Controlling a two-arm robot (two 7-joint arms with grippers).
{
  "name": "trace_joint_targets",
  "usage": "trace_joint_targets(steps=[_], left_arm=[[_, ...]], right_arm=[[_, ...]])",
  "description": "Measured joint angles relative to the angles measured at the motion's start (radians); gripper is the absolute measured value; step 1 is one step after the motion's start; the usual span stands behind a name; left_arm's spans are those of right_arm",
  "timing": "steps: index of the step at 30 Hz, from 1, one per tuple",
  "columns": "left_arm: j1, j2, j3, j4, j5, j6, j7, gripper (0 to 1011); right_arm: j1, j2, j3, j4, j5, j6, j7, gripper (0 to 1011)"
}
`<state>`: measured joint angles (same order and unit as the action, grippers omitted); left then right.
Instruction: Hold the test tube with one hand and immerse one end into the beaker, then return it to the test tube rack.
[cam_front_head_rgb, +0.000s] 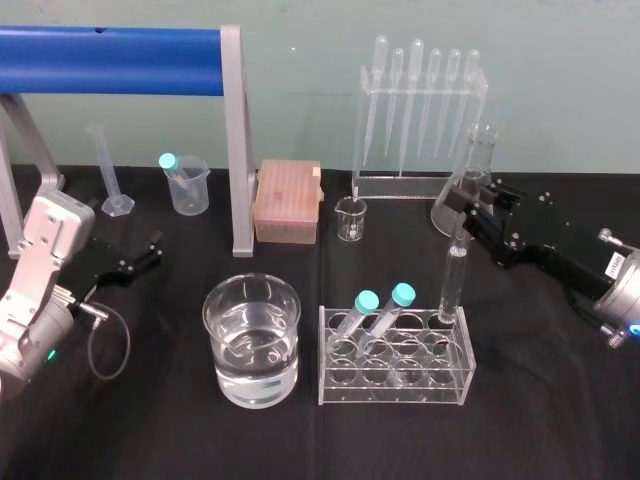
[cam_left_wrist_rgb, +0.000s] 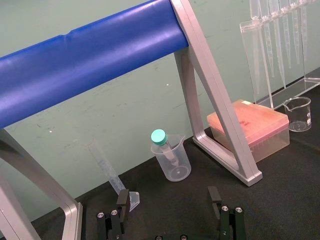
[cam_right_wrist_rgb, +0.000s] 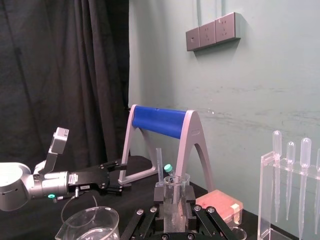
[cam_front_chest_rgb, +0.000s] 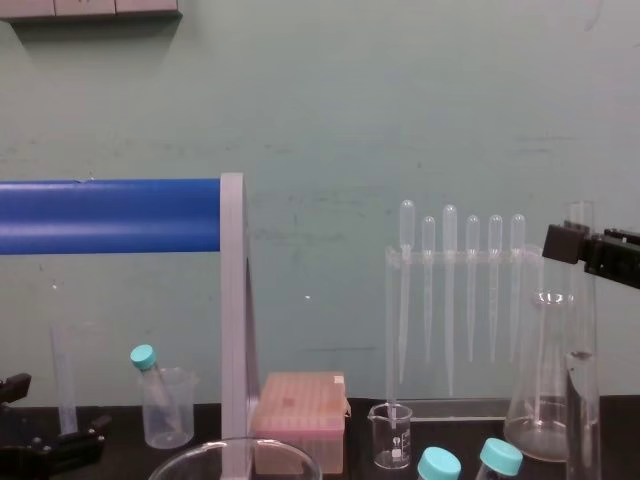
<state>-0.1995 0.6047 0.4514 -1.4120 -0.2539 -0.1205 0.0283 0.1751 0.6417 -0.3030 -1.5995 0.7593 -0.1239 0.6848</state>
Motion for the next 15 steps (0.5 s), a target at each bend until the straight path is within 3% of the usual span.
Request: trace_joint_targets(steps=[15], left_arm=[[0.0,0.0,0.0,0.0,0.0,0.0,0.0,1000]], right_arm=[[0.036,-0.018,-0.032,0.052,-0.011,0.007,0.016,242]])
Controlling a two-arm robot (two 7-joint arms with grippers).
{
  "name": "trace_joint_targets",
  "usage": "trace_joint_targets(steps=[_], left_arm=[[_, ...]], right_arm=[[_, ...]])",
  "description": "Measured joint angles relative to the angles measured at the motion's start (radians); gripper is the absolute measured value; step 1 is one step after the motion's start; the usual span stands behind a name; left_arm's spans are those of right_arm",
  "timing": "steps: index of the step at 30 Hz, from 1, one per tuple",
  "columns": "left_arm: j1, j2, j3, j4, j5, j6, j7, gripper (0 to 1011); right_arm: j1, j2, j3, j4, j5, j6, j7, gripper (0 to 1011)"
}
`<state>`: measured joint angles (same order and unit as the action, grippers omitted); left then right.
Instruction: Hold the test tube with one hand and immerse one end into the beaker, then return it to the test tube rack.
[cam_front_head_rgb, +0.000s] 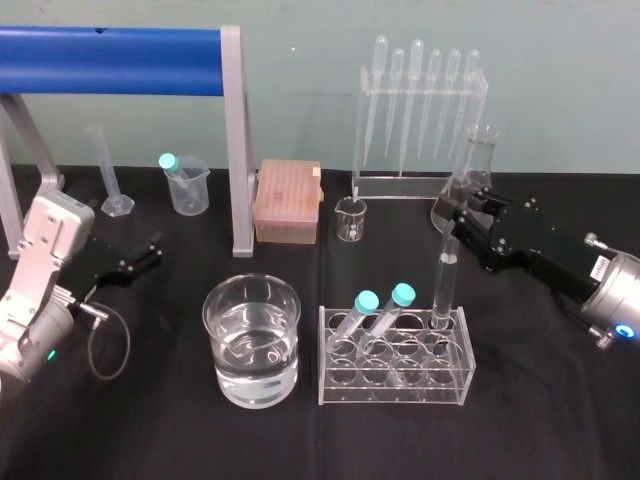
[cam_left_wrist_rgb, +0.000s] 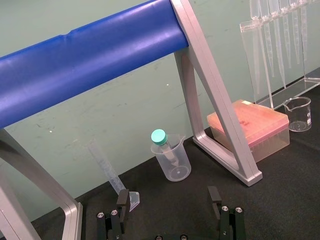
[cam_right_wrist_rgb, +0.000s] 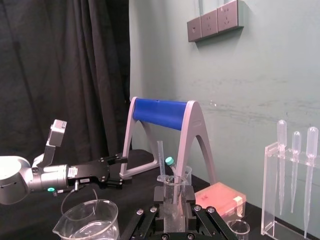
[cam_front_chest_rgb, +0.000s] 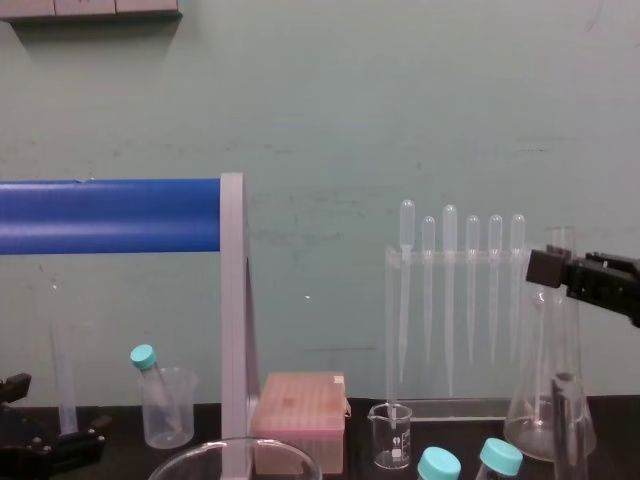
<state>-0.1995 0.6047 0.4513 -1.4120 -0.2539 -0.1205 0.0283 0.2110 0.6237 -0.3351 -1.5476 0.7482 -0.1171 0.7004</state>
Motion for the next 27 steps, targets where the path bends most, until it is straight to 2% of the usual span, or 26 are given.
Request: trace_joint_targets(steps=[14,27], left_arm=[[0.0,0.0,0.0,0.0,0.0,0.0,0.0,1000],[0.0,0.0,0.0,0.0,0.0,0.0,0.0,1000]], right_arm=[[0.011,-0.006,-0.022,0.054,-0.004,0.006,0.014,242],[0.042,-0.037,-0.05,0.15,-0.009,-0.009,0.053,242]])
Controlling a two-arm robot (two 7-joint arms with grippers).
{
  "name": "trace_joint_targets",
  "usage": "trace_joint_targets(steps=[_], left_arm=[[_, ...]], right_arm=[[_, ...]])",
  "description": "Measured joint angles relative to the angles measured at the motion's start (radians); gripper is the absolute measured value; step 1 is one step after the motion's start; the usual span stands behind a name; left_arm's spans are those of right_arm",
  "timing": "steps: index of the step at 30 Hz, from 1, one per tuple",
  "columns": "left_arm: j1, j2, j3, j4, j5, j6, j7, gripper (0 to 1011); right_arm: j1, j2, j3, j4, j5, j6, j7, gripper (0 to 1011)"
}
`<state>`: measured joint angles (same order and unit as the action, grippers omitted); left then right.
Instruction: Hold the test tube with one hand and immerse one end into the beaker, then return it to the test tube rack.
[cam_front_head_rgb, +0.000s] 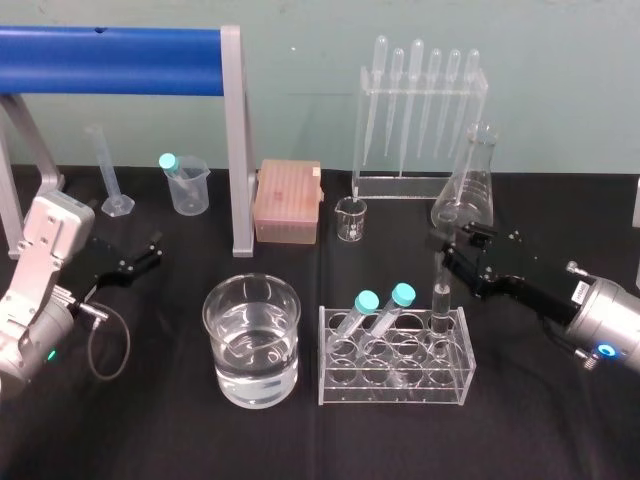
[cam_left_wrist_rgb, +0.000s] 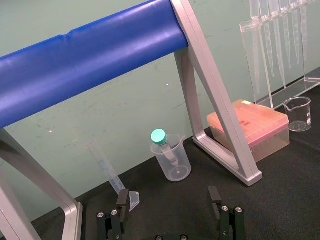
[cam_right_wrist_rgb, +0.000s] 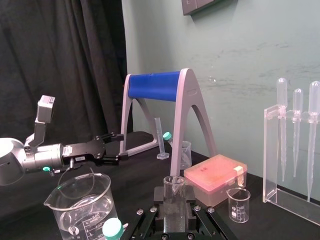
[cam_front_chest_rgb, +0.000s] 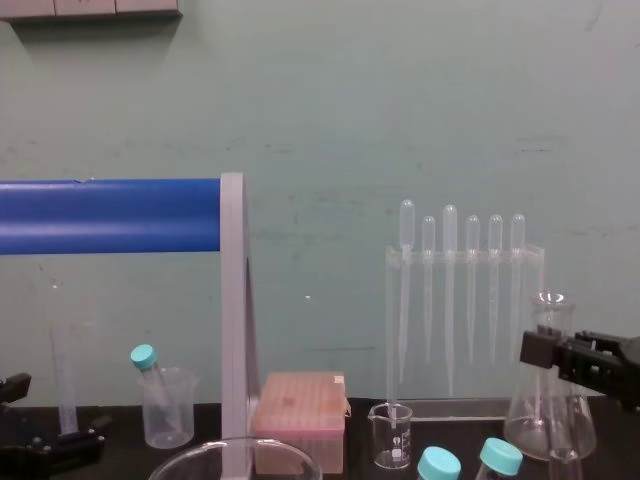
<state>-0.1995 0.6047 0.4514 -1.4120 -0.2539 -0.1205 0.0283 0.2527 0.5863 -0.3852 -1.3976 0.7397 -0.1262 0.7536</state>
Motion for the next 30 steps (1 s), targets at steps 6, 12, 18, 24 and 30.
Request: trace_joint_targets(steps=[6,12,18,24,30], left_arm=[[0.0,0.0,0.0,0.0,0.0,0.0,0.0,1000],[0.0,0.0,0.0,0.0,0.0,0.0,0.0,1000],[0.0,0.0,0.0,0.0,0.0,0.0,0.0,1000],[0.0,0.0,0.0,0.0,0.0,0.0,0.0,1000],[0.0,0.0,0.0,0.0,0.0,0.0,0.0,1000]], right_arm=[[0.008,-0.005,-0.008,0.018,-0.009,-0.002,0.005,242],[0.009,-0.004,-0.008,0.018,-0.013,-0.001,0.001,242],[0.008,-0.004,-0.007,0.017,-0.012,-0.001,0.001,242],[0.008,-0.003,-0.007,0.016,-0.01,-0.001,0.001,242],[0.007,-0.003,-0.006,0.015,-0.01,-0.001,0.0,374]])
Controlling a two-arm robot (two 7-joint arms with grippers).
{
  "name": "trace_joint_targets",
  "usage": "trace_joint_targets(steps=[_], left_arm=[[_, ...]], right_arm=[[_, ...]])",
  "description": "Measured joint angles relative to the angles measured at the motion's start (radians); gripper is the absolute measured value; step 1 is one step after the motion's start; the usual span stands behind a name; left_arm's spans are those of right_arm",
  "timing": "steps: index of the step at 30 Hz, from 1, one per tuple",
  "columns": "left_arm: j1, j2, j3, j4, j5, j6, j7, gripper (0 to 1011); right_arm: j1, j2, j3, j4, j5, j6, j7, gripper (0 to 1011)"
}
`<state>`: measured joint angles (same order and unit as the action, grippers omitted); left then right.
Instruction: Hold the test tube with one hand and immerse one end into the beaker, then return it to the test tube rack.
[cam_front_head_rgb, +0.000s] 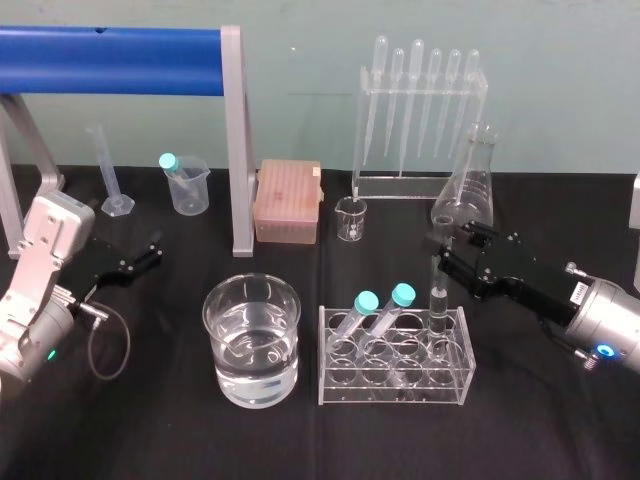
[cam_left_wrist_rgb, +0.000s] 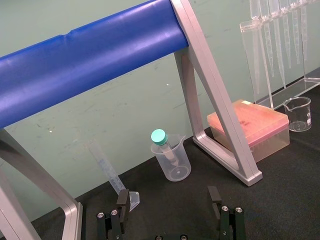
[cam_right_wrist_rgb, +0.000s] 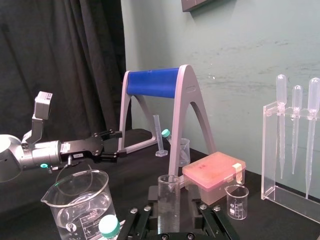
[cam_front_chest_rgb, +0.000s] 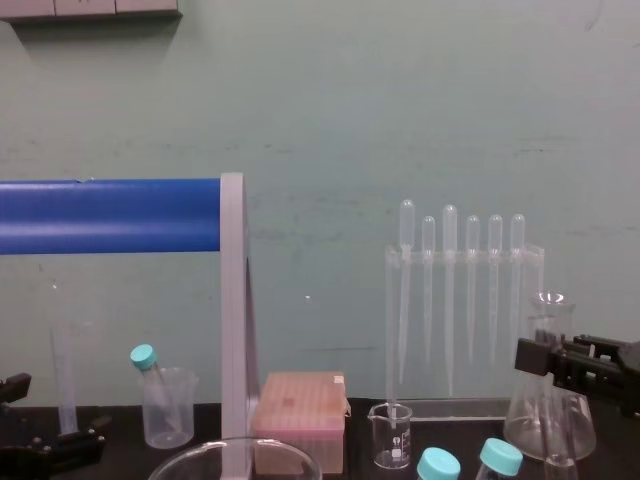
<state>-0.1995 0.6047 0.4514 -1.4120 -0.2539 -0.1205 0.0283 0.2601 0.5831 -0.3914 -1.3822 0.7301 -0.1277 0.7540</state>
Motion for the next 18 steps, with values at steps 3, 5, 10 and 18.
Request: trace_joint_targets(steps=[3,5,10,18], left_arm=[[0.0,0.0,0.0,0.0,0.0,0.0,0.0,1000],[0.0,0.0,0.0,0.0,0.0,0.0,0.0,1000],[0.0,0.0,0.0,0.0,0.0,0.0,0.0,1000],[0.0,0.0,0.0,0.0,0.0,0.0,0.0,1000]], right_arm=[[0.0,0.0,0.0,0.0,0.0,0.0,0.0,448],[0.0,0.0,0.0,-0.001,0.0,0.0,0.0,508],[0.0,0.0,0.0,-0.001,0.001,0.0,0.0,659],[0.0,0.0,0.0,-0.001,0.002,0.0,0.0,890]])
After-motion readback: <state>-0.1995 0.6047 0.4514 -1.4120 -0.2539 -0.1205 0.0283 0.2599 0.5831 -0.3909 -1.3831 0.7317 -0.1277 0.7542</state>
